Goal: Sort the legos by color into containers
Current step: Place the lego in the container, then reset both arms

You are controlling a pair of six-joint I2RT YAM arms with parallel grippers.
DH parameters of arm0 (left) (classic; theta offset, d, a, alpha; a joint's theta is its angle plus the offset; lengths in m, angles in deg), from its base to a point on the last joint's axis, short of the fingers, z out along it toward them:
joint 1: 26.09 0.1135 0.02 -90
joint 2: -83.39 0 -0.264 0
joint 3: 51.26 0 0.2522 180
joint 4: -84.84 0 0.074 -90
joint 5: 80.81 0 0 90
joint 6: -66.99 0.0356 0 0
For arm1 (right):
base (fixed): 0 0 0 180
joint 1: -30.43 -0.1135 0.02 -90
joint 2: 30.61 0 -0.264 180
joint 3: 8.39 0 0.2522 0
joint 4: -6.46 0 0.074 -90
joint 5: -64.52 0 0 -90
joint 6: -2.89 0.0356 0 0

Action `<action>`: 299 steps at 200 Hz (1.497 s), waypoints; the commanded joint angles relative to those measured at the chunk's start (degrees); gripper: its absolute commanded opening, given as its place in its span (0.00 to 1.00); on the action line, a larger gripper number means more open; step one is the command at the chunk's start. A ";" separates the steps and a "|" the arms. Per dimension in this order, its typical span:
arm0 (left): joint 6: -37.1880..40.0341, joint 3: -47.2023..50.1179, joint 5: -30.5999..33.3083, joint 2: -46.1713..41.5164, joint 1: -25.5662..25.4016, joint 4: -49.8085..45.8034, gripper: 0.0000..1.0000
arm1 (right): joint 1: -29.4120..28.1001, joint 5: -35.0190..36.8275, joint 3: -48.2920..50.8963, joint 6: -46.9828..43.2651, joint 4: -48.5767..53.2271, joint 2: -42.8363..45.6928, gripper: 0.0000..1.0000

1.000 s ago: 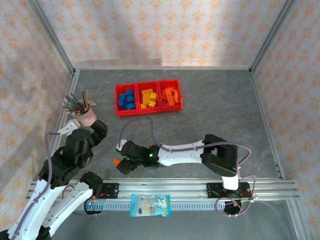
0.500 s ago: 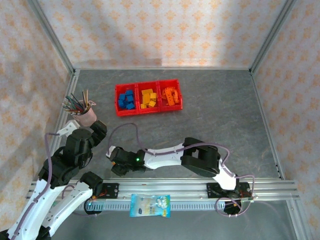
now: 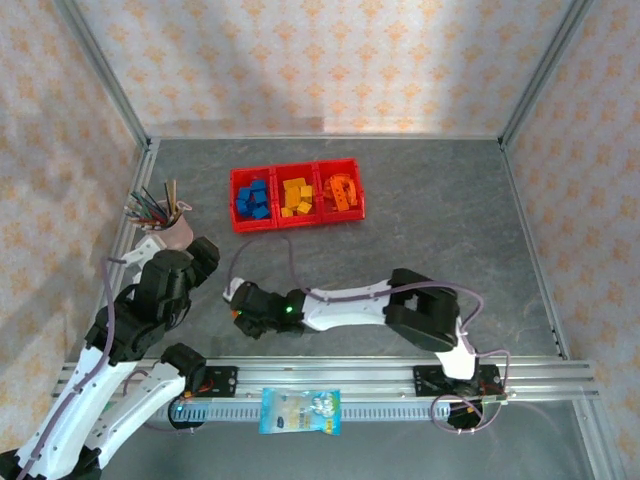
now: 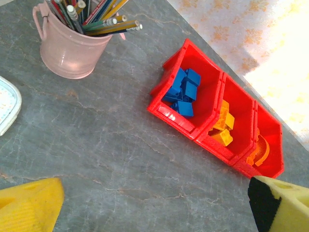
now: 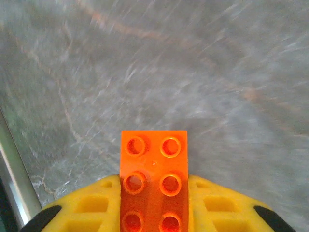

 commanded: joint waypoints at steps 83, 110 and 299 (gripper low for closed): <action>9.65 0.41 -7.34 17.94 0.71 27.96 0.99 | 36.15 10.52 -5.92 4.66 2.34 3.51 0.27; 12.44 1.59 -8.98 22.69 0.85 35.57 0.99 | 40.29 12.02 -16.56 3.92 4.92 -5.13 0.38; 50.90 40.29 -5.22 40.81 23.08 117.40 0.99 | 69.82 10.30 59.74 -7.57 -69.86 28.04 1.00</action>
